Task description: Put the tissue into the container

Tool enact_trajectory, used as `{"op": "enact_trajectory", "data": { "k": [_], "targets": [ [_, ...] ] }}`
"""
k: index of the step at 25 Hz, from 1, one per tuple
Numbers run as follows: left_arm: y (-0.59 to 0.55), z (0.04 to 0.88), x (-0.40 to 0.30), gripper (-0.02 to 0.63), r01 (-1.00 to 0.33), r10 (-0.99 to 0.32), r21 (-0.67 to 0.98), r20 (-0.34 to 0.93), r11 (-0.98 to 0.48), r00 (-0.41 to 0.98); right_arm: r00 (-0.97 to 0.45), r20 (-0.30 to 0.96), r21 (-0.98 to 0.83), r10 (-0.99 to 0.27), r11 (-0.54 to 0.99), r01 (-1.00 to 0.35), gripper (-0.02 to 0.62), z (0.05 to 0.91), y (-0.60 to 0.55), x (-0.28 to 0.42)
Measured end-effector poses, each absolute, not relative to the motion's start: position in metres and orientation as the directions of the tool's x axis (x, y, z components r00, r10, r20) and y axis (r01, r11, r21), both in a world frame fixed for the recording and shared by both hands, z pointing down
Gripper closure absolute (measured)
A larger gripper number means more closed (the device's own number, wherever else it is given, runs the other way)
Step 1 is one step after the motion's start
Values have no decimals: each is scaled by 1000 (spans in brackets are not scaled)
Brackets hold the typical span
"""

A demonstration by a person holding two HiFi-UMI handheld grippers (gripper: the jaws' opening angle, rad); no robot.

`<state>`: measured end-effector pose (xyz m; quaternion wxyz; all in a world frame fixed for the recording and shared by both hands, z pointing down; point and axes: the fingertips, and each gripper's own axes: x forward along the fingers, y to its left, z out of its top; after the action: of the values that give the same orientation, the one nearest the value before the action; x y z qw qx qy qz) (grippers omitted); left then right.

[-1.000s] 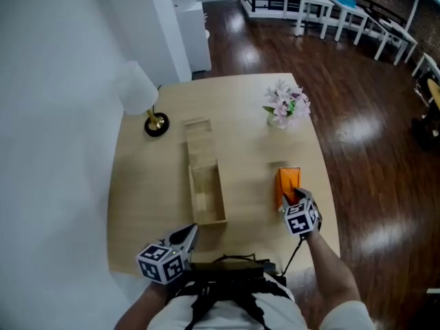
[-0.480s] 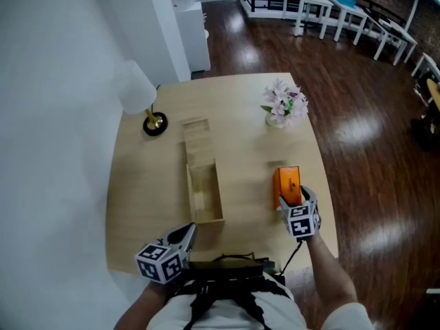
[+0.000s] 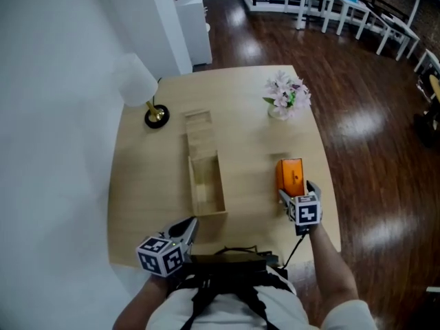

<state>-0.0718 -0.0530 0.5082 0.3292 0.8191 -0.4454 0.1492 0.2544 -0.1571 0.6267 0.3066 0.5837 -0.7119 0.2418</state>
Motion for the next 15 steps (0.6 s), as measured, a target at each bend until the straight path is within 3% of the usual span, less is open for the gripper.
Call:
{"op": "enact_trajectory", "data": {
  "k": [8, 15],
  "targets": [
    [-49, 505, -72, 603, -820, -627, 428, 533, -379, 568, -167, 777, -183, -607, 36, -982, 162, 654, -156, 261],
    [-46, 506, -74, 603, -814, -627, 443, 526, -376, 575, -135, 782, -125, -608, 59, -990, 228, 648, -156, 258]
  ]
}}
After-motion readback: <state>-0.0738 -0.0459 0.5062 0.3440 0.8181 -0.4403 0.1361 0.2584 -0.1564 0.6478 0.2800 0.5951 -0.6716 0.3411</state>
